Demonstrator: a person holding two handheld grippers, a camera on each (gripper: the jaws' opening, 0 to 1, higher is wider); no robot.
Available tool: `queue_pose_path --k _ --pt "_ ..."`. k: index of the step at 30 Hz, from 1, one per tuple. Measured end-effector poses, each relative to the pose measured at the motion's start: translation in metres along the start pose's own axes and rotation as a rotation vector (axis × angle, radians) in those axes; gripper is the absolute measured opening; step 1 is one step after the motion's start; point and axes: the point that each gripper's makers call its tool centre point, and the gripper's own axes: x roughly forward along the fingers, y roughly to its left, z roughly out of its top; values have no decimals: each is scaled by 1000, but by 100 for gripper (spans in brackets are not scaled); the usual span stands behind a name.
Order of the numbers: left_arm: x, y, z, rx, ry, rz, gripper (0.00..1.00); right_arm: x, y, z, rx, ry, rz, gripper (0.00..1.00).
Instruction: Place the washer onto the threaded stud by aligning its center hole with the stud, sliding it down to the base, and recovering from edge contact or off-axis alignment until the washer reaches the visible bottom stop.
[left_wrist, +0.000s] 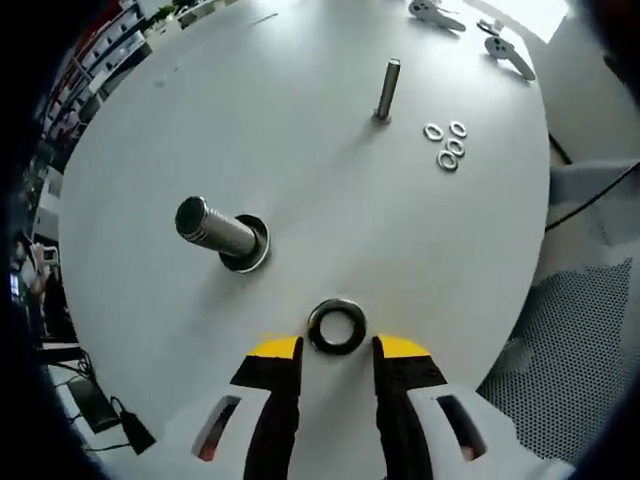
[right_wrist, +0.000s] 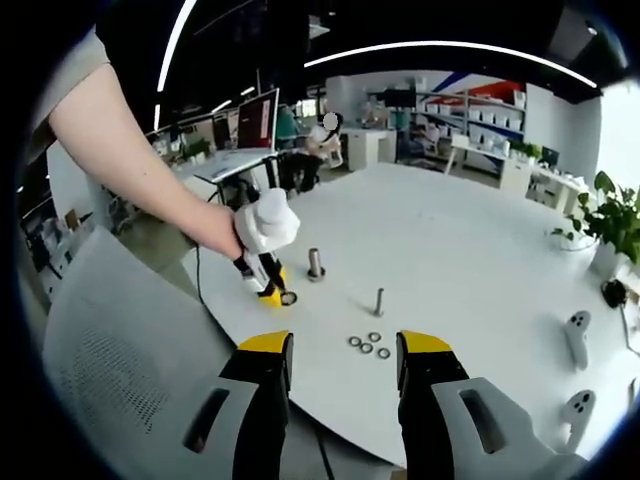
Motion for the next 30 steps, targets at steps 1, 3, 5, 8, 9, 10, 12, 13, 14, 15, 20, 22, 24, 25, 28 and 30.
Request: queue_pose_path --k 1,3,5,8,9,10,12,13,14,15,20,22,24,25,28,30 --pt "0 -1 1 -2 2 1 29 0 0 0 2 -2 0 43" --pt "1 0 1 6 18 1 29 0 0 0 -1 -3 -1 43" --pt "1 0 1 13 26 -3 29 0 1 0 -3 1 2 43" --pt "1 -1 1 7 33 1 29 0 1 0 -5 1 2 43" --pt "2 -1 2 2 27 4 27 0 1 0 -4 0 1 43" --pt "2 -1 3 -7 13 8 26 0 0 0 -3 -2 -1 43" --pt "3 -2 5 -14 12 11 24 0 0 0 -2 -3 1 43" --pt "3 -2 5 -12 12 11 23 0 1 1 -4 -3 1 43" --pt "3 -4 6 18 24 3 22 0 1 1 -5 -3 3 43" --pt "3 -4 6 26 38 7 22 0 1 1 -5 -3 5 43" --pt "3 -5 6 11 77 7 21 0 2 0 -6 -1 7 43" --pt "2 -4 5 -2 78 14 20 0 1 0 -4 -1 5 43" --pt "1 -3 5 -30 56 13 20 0 1 0 -3 -3 4 43" --pt "1 -3 6 -61 33 12 20 0 1 0 -3 -3 4 43" --pt "0 -1 7 -159 -82 50 20 -1 2 2 2 -14 9 43" --pt "0 -3 6 -151 -102 64 20 -1 1 3 4 -15 5 43"
